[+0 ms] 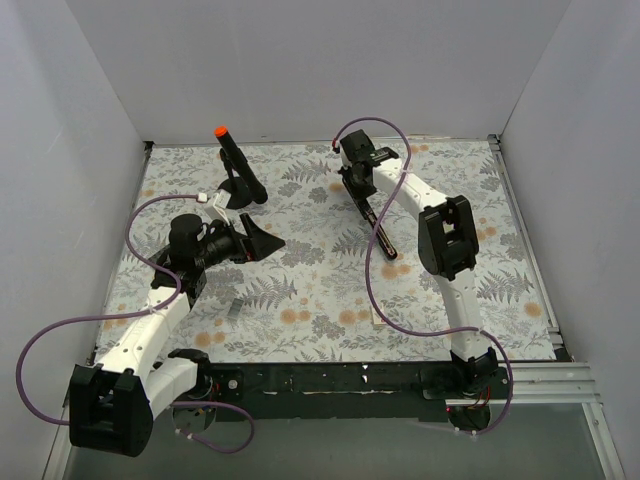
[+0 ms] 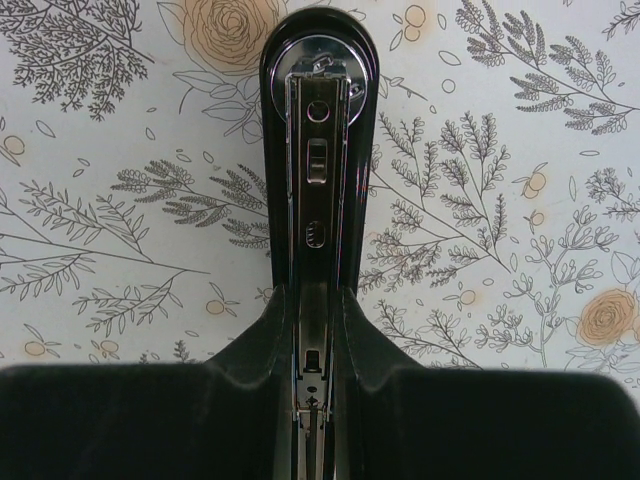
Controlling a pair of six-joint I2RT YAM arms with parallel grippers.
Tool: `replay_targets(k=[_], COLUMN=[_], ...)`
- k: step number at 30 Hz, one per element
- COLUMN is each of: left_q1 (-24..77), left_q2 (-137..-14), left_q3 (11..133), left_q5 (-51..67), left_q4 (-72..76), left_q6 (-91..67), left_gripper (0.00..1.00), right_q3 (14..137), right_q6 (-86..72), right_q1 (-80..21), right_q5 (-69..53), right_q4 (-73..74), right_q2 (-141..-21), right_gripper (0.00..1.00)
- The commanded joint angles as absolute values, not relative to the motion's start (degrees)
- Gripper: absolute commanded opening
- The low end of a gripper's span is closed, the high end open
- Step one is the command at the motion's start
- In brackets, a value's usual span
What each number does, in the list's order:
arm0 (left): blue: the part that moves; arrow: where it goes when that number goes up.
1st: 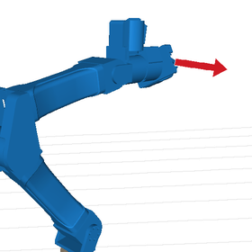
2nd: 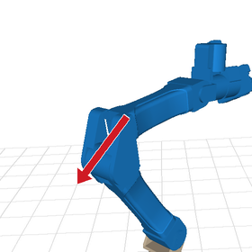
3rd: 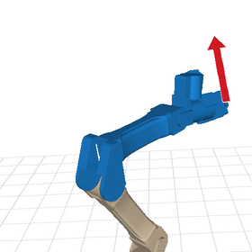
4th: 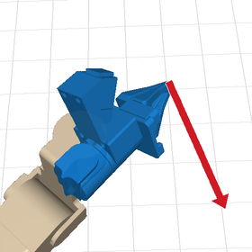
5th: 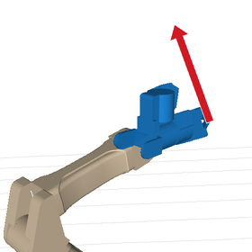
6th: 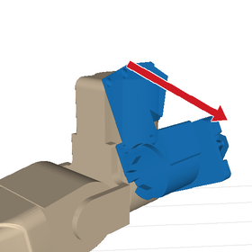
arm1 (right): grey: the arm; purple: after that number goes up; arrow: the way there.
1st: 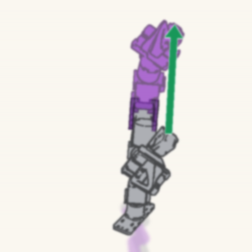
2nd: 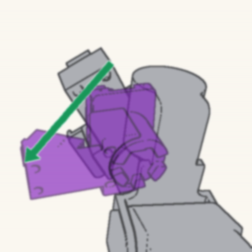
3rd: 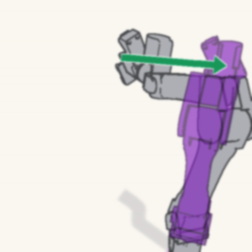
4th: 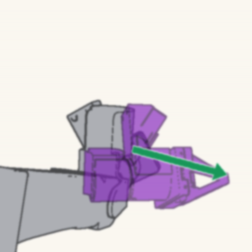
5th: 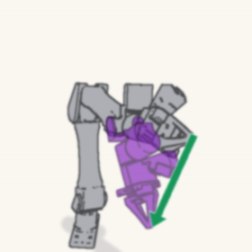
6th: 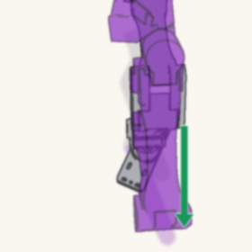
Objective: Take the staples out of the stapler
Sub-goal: Place the stapler at the center of the board.
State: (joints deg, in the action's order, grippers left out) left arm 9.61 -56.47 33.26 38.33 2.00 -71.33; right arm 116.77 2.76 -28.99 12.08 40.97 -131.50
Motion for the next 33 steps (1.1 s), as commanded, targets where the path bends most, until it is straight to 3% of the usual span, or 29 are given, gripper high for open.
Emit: replay_targets(k=[1,8,14,18,21,29,33], left_q1=[9.93,9.93,9.84,9.93,9.84,9.93,9.93], left_q2=[-56.25,-56.78,-56.69,-56.60,-56.16,-55.37,-55.37], left_q3=[34.01,34.10,34.10,34.10,34.10,34.10,34.01], left_q5=[38.23,38.15,37.88,37.88,37.53,37.53,38.06], left_q4=[2.02,2.11,2.02,2.02,1.85,1.76,1.85], left_q6=[-70.40,-70.49,-70.40,-70.40,-70.31,-70.40,-70.58], left_gripper=[0.98,0.98,0.98,0.98,0.98,0.98,0.98], right_q3=[116.72,115.31,115.49,114.00,112.41,111.27,102.00], right_q6=[1.85,1.67,1.93,1.41,1.23,0.44,0.44], right_q1=[-28.39,-28.39,-28.21,-28.21,-28.30,-28.04,-26.20], right_q5=[12.92,11.08,10.90,10.90,10.02,10.63,11.69], right_q4=[35.95,34.54,34.10,33.14,32.52,37.52,38.68], right_q2=[-131.66,-133.15,-133.50,-132.19,-130.35,-123.23,-114.63], right_gripper=[0.05,0.09,0.22,0.40,0.45,0.48,0.50])
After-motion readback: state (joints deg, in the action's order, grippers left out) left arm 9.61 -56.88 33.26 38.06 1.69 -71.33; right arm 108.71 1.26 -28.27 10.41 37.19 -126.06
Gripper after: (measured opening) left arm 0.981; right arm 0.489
